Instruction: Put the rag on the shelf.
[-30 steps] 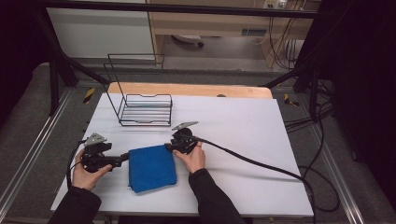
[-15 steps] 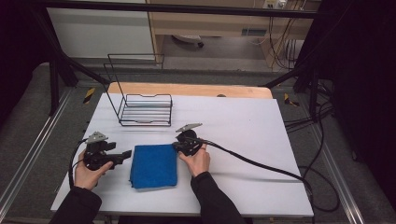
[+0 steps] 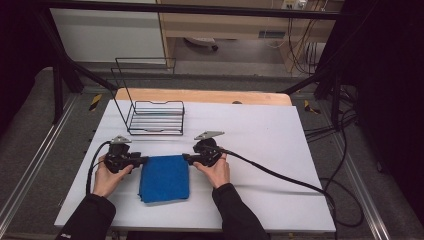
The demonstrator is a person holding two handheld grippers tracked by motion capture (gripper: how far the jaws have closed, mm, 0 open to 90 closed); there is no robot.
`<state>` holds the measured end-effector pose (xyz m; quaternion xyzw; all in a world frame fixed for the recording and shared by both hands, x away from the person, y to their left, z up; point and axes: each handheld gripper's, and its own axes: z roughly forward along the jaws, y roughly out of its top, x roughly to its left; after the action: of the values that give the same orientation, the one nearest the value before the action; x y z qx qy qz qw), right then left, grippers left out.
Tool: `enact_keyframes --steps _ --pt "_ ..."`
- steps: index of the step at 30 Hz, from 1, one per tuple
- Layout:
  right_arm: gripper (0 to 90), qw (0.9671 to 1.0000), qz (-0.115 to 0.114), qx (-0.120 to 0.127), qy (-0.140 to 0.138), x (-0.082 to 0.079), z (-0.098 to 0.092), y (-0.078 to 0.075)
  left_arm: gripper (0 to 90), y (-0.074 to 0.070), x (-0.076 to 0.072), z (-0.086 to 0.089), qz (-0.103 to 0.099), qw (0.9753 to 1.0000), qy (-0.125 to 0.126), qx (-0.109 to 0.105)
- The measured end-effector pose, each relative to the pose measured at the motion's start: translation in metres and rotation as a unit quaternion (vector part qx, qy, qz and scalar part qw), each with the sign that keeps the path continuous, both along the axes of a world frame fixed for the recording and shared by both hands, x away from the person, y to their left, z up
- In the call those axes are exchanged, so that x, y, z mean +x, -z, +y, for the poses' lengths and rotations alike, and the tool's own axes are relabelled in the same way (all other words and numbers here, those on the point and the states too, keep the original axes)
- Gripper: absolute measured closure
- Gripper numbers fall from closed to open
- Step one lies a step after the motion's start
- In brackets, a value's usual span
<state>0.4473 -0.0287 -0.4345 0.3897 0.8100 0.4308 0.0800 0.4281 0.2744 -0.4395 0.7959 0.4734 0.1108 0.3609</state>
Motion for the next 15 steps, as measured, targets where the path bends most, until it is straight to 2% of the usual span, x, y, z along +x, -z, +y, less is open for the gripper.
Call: enact_keyframes --steps 4,7,15 --pt "50.3 0.9997 0.009 -0.022 -0.006 0.007 0.007 0.011 64.0 0.005 0.001 -0.005 0.004 0.9999 0.01 0.009" --pt "52.9 0.9997 0.015 -0.017 -0.01 0.008 0.009 0.014 65.7 0.005 0.001 -0.006 0.004 0.9999 0.012 0.006" --pt "63.7 0.9988 0.026 -0.033 -0.025 0.009 0.016 0.017 78.7 0.004 -0.001 -0.01 0.018 0.9996 0.021 0.0"
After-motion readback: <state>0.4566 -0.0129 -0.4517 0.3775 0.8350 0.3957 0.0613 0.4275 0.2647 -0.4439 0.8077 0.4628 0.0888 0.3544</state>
